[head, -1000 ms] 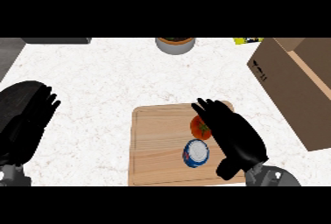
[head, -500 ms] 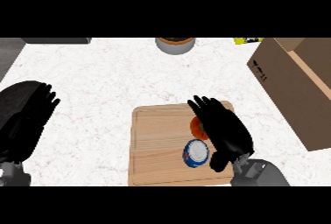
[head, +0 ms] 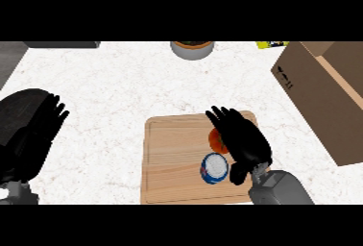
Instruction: Pick the tomato from the cutting board and place it in the cardboard box
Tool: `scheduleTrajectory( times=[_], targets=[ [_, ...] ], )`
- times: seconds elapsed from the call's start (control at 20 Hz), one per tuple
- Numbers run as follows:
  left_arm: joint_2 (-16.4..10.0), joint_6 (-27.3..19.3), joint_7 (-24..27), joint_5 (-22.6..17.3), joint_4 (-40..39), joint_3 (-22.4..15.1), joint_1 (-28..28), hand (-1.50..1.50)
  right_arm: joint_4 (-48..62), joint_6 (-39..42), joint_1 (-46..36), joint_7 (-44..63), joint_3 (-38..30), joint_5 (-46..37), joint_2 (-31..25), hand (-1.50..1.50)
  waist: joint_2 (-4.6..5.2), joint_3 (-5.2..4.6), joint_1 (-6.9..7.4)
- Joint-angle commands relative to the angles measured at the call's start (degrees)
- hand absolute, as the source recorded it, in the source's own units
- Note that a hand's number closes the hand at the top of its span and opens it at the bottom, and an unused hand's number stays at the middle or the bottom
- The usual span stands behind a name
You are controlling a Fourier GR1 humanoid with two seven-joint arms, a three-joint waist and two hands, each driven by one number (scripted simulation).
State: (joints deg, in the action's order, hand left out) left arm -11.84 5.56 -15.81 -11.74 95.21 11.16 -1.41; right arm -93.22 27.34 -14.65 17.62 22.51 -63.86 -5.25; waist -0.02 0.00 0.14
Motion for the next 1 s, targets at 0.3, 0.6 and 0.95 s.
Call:
scheduleTrajectory(
  times=[0.3, 0.6, 0.95],
  targets=[
    [1.9, 0.5, -0.3, 1.4, 3.0, -0.8, 2.5, 0.0, 8.1, -4.7, -0.9, -3.2, -1.6, -3.7, 2.3, -1.5, 0.0, 0.01, 0.1],
    [0.8, 1.0, 2.4, 1.2, -5.0, 1.6, -3.2, 0.0, 10.2, -5.6, -0.7, -4.3, -2.2, -5.2, 3.2, -1.5, 0.03, 0.0, -0.07],
    [0.3, 3.0, -2.2, -0.9, 5.9, 1.9, 4.6, 0.0, 14.0, -12.6, -2.0, -10.0, -1.2, -6.6, 3.9, 1.5, -0.03, 0.01, 0.28]
  ],
)
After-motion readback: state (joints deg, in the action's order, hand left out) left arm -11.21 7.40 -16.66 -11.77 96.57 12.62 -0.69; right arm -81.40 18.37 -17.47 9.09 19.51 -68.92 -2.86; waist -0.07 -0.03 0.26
